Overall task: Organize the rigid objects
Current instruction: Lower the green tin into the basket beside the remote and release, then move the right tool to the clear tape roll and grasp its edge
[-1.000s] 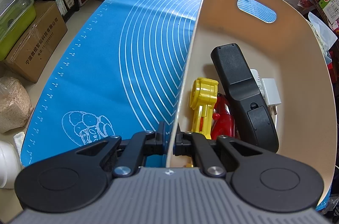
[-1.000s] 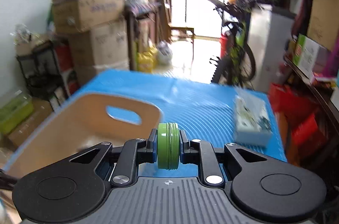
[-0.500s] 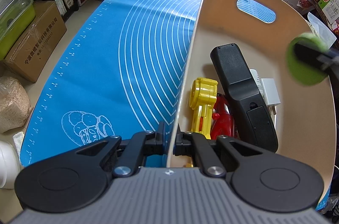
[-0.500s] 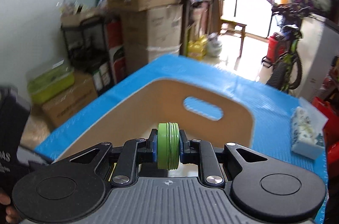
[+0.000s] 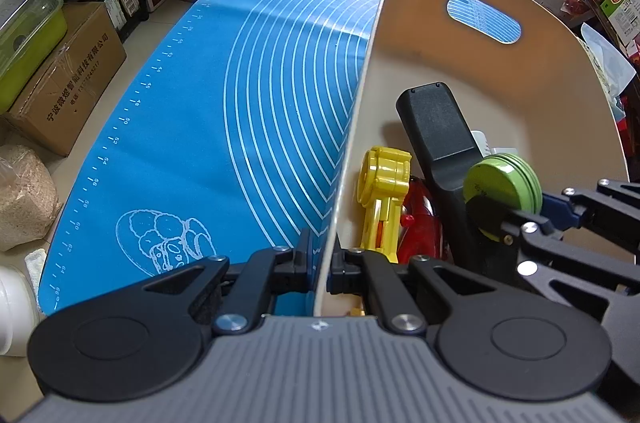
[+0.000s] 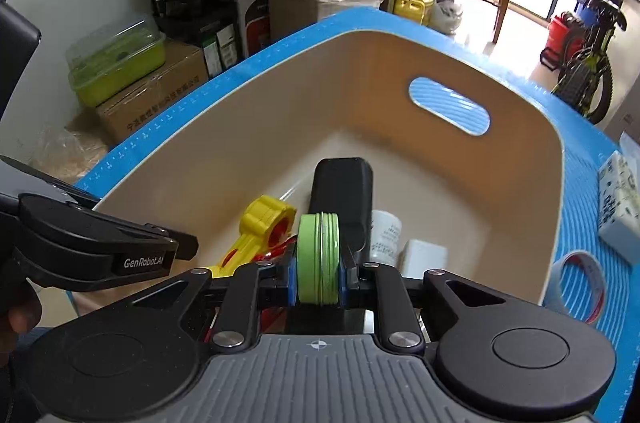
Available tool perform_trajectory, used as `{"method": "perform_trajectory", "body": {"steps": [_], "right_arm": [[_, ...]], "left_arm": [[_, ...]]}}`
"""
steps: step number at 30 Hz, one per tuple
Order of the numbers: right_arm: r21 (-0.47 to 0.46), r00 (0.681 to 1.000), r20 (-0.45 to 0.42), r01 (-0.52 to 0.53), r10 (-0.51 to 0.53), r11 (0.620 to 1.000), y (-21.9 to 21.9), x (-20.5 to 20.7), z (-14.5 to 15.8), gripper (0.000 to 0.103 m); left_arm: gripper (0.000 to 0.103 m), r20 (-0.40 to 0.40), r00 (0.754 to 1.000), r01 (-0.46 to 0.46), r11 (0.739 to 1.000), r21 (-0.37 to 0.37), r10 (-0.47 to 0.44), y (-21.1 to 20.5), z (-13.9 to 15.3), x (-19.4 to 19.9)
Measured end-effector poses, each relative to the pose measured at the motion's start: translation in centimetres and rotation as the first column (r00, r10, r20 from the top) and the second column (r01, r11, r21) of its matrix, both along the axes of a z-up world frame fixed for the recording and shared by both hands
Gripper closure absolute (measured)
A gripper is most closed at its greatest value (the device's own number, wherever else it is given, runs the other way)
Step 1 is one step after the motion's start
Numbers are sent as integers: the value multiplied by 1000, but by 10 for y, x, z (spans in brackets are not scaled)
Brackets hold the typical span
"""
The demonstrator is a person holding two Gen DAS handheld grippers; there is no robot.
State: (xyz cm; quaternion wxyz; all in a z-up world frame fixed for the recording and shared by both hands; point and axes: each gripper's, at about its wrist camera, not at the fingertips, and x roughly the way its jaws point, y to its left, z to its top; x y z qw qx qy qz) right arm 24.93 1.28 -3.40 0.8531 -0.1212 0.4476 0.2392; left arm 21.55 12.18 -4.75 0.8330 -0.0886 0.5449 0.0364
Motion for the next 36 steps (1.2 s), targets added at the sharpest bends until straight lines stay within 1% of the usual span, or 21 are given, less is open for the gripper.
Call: {"method": "perform_trajectory", "body": {"steps": [1,4,5,7,9,12,14,17,20,23,25,30,32,36], "right_arm": [[-1,1000,-4,5,-5,1000,-1,-1,-2,66],[20,1000,-7,15,-15,1000,-11,0,1,57],[31,1000,-3,19,-19,999,-14,-1,4,55],[45,999,16,30,-31,999,-22,-1,10,47],[62,998,41,47,-50,997,-31,0,19,42],[76,993,84,77,-84,994,-46,0,35,37],[94,986,127,100,-111,991,-59,0,46,34],[113,968,185,150,-170,982,-84,2,61,32],[122,945,212,228,-250,966,-110,7,65,31],[139,916,223,307,-332,941,-138,15,59,31],[125,906,225,339,-359,933,-155,22,48,30],[66,901,148,402,-407,913,-189,43,5,30],[58,897,151,411,-415,910,-195,46,-9,30],[30,903,148,402,-402,915,-196,54,-36,32]], "left_arm": [[96,0,1000,0,1000,1,0,-1,0,0],[96,0,1000,0,1000,0,0,-1,0,0],[96,0,1000,-1,1000,-1,1,-1,0,0],[96,0,1000,0,1000,0,0,-1,0,0],[96,0,1000,-1,1000,-1,1,0,0,0],[96,0,1000,-1,1000,-2,1,0,0,0],[96,0,1000,-1,1000,-2,1,1,0,0],[96,0,1000,-1,1000,-4,1,1,0,-1],[96,0,1000,-1,1000,-5,1,1,0,-1],[96,0,1000,-2,1000,-7,2,1,0,-1],[96,0,1000,-1,1000,-4,1,1,1,-2],[96,-1,1000,-2,1000,-5,2,3,1,-1],[96,-1,1000,-1,1000,-4,1,3,1,-2],[96,-1,1000,-1,1000,-4,1,3,1,-2]]}}
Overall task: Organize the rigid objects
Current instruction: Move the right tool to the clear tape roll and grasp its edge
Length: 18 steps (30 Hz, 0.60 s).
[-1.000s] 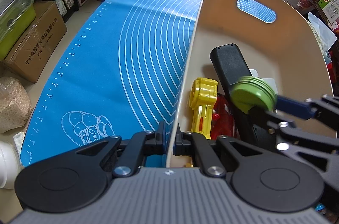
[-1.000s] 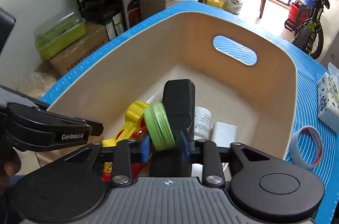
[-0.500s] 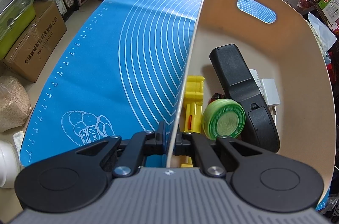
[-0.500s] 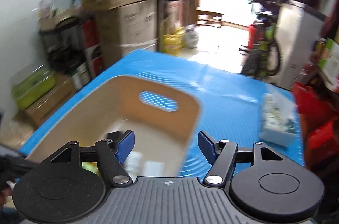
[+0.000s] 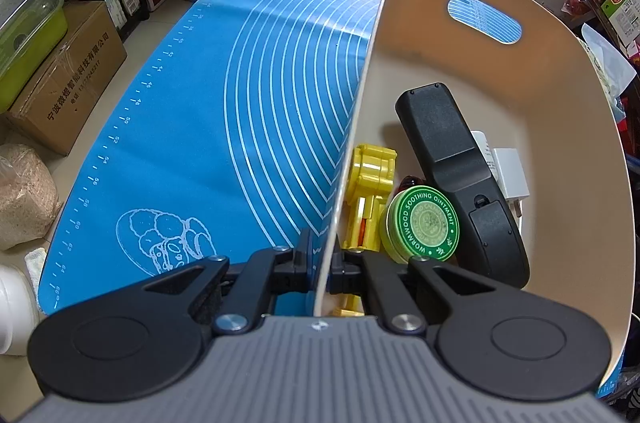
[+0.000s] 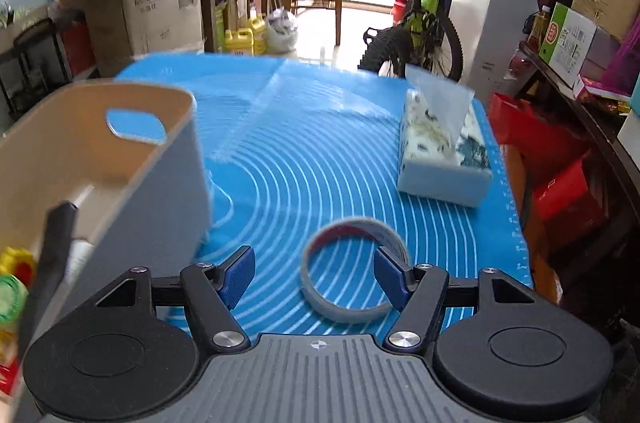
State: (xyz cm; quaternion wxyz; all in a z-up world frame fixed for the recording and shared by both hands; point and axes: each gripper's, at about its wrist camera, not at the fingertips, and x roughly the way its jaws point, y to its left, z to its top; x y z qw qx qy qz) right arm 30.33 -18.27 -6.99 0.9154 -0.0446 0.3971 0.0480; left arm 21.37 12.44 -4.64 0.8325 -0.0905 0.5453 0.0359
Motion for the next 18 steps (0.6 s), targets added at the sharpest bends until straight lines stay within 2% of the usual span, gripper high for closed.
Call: {"method": "perform_trajectory", "body": {"steps": [6,8,10,12,13,18], "right_arm": [[-47,999,-34,-26,24,999,11,17,-24,37],[-46,998,-49,-32,30,998,13,21,-29,44],[-48,998,-64,-25,22,999,13,25,-35,56],[-42,996,-83,-18,14,999,12,29,-41,63],[-31,997,-74,-17,15,999,11,28,-41,74],[-61,997,-72,-43,39,997,20,26,-41,84]], "left_arm": [[96,-1,1000,1,1000,-2,-1,1,0,0],[96,-2,1000,0,1000,-4,0,1,0,0],[96,-2,1000,1,1000,-2,-1,1,0,1],[96,-2,1000,1,1000,-5,-1,2,0,1],[96,-2,1000,1,1000,-7,-1,2,0,1],[96,-3,1000,0,1000,-9,0,3,0,2]]}}
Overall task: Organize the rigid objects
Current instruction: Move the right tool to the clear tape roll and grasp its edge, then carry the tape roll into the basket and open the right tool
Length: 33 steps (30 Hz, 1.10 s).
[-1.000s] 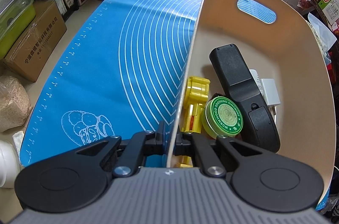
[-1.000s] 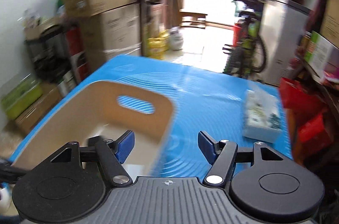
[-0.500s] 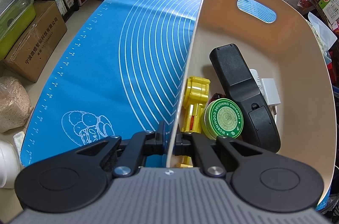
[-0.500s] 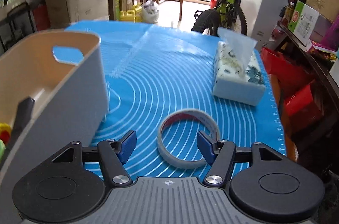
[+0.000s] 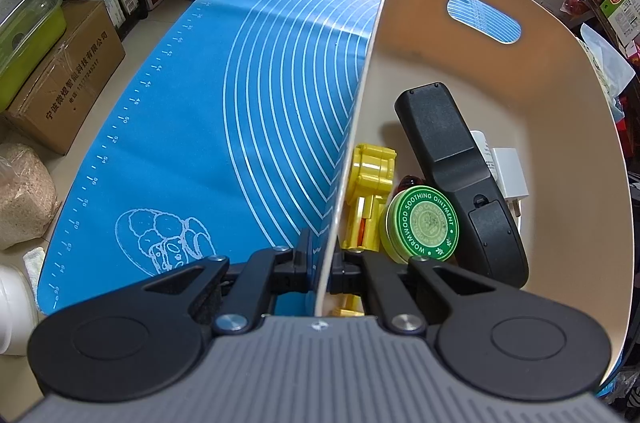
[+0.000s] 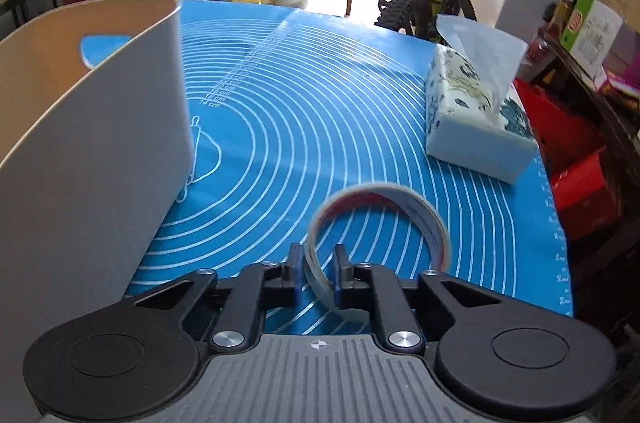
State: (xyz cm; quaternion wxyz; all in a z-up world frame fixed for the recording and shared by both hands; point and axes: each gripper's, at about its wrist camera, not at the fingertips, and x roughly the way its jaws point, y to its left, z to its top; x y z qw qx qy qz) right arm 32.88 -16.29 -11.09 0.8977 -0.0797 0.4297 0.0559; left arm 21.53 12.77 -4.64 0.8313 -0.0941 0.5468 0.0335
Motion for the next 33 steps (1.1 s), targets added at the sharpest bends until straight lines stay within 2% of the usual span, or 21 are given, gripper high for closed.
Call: {"method": "perform_trajectory", "body": {"steps": [9,19,27,33], "right_arm": [[47,997,83,0,-4,999,2,-16,27,86],[92,980,200,-14,-4,996,6,-51,88,86],[94,957,280,-113,82,989,32,-77,132,86],[104,937,301,-214,175,971,65,-87,148,86]], "left_arm": [[96,0,1000,0,1000,2,0,0,0,0],[96,0,1000,-1,1000,4,1,1,0,-1],[96,0,1000,-2,1000,4,2,1,0,-1],[96,1,1000,-1,1000,4,1,1,0,-1]]}}
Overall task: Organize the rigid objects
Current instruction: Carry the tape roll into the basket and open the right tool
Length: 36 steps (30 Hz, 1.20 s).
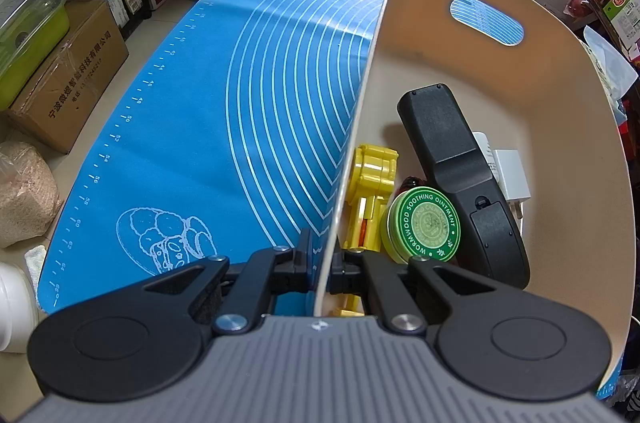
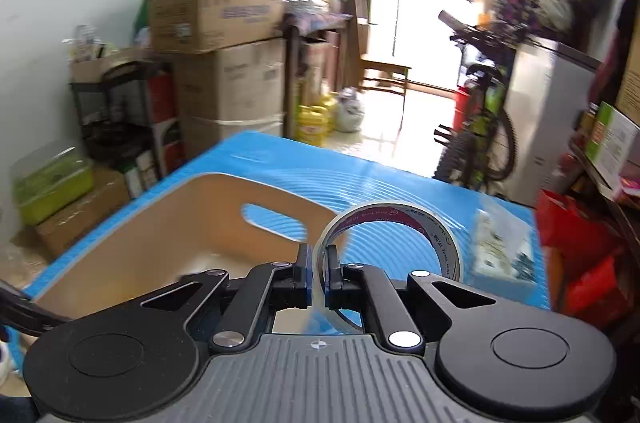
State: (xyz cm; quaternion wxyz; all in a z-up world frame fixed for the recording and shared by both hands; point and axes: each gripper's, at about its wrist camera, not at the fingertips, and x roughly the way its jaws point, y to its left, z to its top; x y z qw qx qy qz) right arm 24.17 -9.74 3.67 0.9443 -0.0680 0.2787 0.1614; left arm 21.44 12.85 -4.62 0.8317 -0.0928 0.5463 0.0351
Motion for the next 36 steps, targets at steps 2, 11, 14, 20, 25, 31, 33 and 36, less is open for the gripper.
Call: {"method": "perform_trajectory", "body": {"steps": [2,11,14,20,25,31,33,36], "right_arm": [[3,999,-7,-34,34,999,12,-1,-1,86],[-26,978,-114,-181,177,983,69,-11,-34,86],[-48,964,-173,-214,203,976,81,-14,-47,86],[-78,942,-278,-218,189,973,90,-14,-69,85],[-62,943,-297,-173,147,983,84,-11,-71,78],[-18,958,-270,-108,99,994,65,-17,-58,41],[-3,964,-255,-82,78,997,57,-22,-52,38],[21,969,-242,-45,49,999,47,-27,-44,32]], "left_arm": [[96,0,1000,0,1000,0,0,0,0,0],[96,1,1000,2,1000,4,-2,4,1,0],[96,1,1000,3,1000,5,-3,3,1,0],[96,2,1000,3,1000,13,-3,2,1,0],[96,6,1000,12,999,39,-12,-2,1,1],[96,13,1000,8,999,36,-8,-2,2,-1],[95,24,1000,13,999,43,-14,-4,4,-4],[82,49,998,31,998,61,-34,-10,11,-9]]}}
